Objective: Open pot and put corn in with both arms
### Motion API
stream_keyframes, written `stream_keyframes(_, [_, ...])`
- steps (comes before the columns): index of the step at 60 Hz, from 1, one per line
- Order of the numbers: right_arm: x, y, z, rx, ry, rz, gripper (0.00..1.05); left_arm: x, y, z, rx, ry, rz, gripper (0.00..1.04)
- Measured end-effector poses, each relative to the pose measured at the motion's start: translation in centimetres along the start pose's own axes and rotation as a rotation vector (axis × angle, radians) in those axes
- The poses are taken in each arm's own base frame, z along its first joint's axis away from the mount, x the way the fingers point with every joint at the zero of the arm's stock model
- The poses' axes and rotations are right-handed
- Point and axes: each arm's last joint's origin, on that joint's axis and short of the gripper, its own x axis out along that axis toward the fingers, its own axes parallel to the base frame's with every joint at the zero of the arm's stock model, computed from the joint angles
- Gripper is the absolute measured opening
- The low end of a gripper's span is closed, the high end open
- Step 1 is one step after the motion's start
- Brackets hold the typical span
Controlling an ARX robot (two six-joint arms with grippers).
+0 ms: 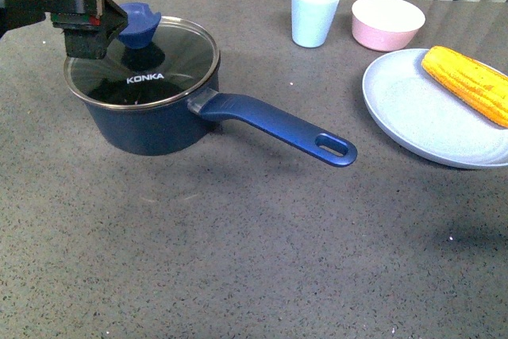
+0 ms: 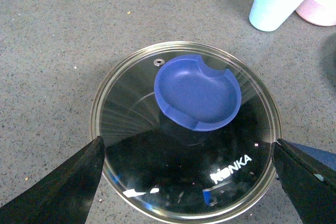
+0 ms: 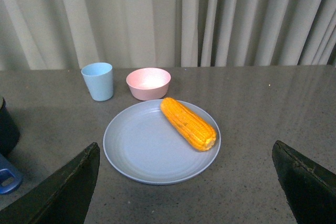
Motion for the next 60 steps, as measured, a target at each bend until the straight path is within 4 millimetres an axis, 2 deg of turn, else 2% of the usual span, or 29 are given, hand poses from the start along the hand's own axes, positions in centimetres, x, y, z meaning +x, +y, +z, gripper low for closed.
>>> stream_keyframes(19, [0.0, 0.0, 0.0, 0.0, 0.0, 0.0, 0.96, 2.2, -0.9, 0.8, 0.018, -0.003, -0.003, 0.96])
stream_keyframes(36, [0.0, 0.0, 0.0, 0.0, 0.0, 0.0, 0.96, 3.7, -2.0, 0.4, 0.049, 0.0, -0.021, 0.96])
stream_keyframes(60, [0.0, 0.0, 0.0, 0.0, 0.0, 0.0, 0.96, 5.1, -2.0, 0.7, 0.054, -0.013, 0.007, 0.96])
